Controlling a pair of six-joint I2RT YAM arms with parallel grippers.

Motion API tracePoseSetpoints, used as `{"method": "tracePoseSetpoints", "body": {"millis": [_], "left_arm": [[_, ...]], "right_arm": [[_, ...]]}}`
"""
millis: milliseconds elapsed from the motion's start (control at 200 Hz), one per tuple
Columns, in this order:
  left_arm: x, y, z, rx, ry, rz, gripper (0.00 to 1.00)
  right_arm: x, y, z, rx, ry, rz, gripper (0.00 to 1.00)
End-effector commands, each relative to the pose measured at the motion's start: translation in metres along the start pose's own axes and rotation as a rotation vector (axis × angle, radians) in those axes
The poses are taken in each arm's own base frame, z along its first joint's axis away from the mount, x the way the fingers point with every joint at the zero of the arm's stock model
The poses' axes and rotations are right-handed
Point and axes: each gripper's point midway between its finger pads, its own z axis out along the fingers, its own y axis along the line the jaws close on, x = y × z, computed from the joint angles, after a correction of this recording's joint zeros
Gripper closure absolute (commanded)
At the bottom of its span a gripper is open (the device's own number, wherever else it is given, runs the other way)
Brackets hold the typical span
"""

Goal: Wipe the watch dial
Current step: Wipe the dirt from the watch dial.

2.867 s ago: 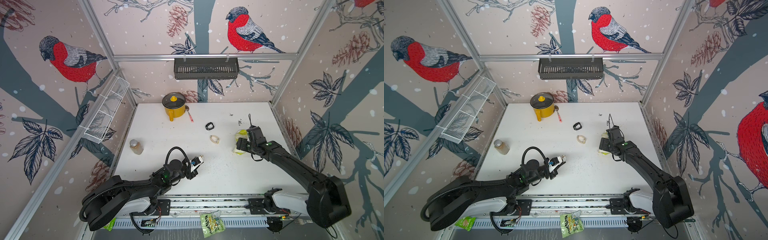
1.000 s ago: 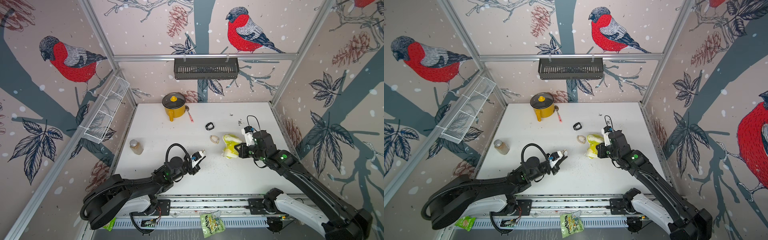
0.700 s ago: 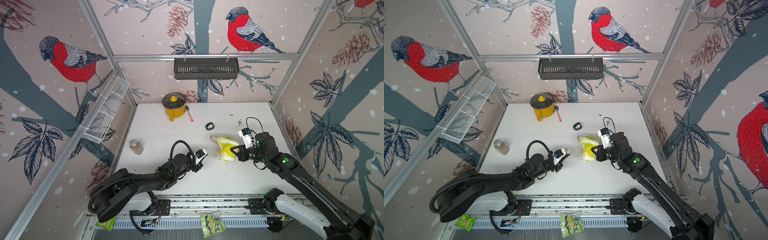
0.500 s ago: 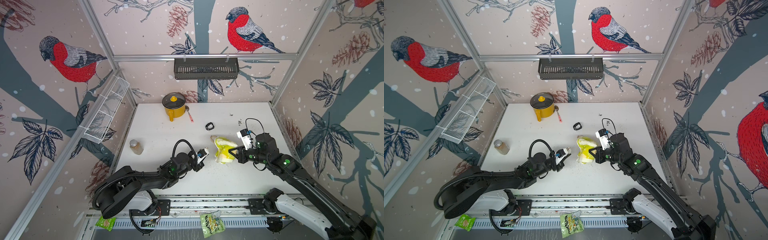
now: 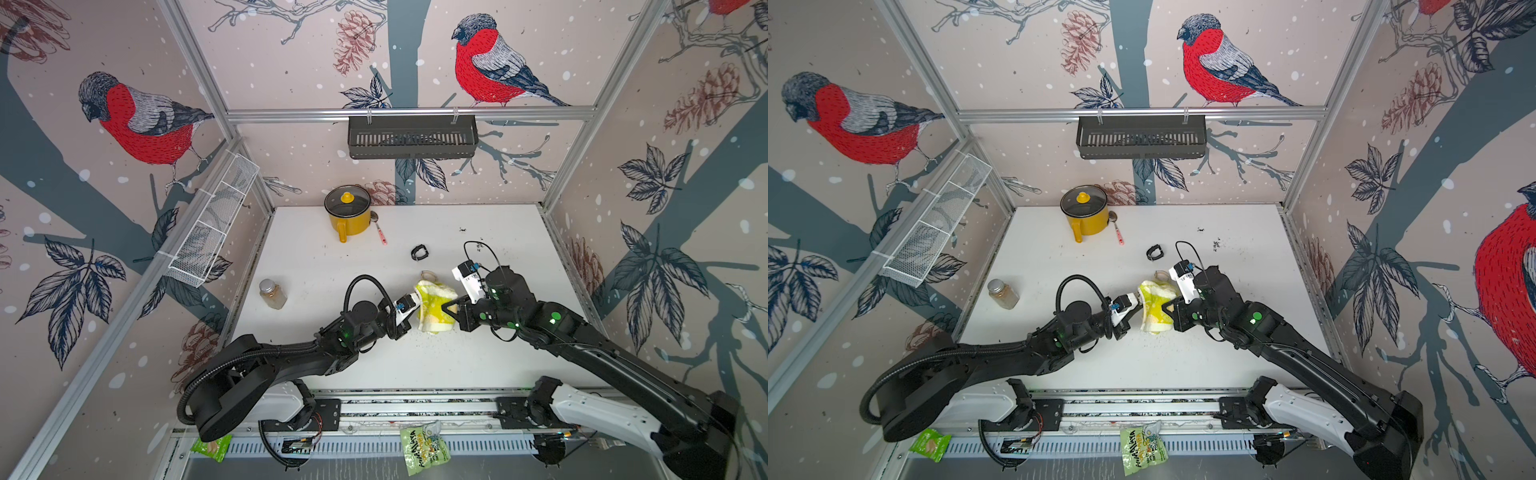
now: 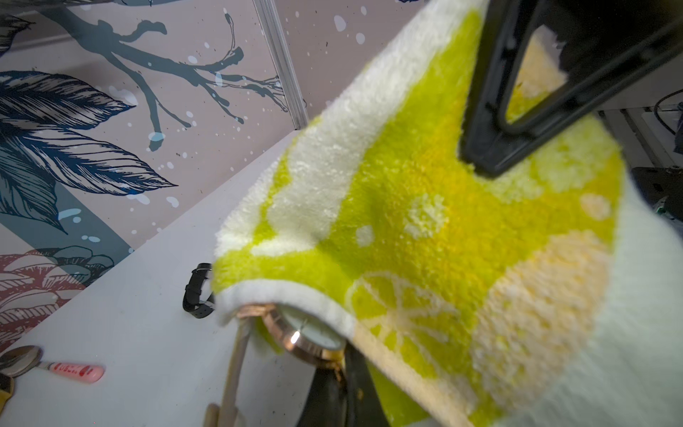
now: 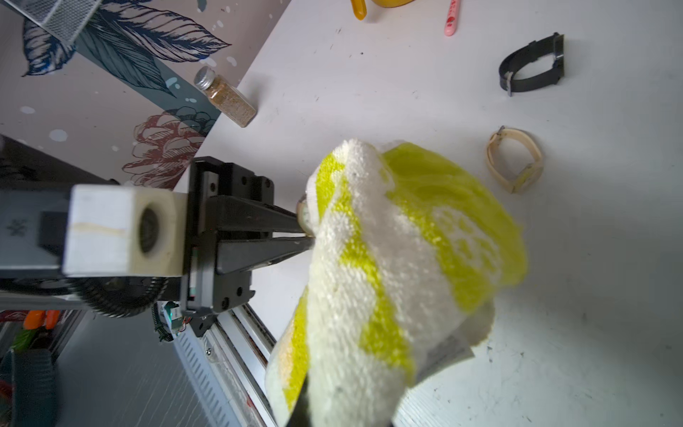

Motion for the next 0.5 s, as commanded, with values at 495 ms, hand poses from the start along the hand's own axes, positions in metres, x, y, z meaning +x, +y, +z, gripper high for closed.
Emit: {"method": "tracePoseSetpoints", "body": {"millis": [495], "left_arm": [[-0.002,-0.001,-0.008,-0.009,-0.031,0.039,1.00]], "right_arm": [[-0.022,0.011,0.006,0.001,-0.072,0.025,0.89]]}}
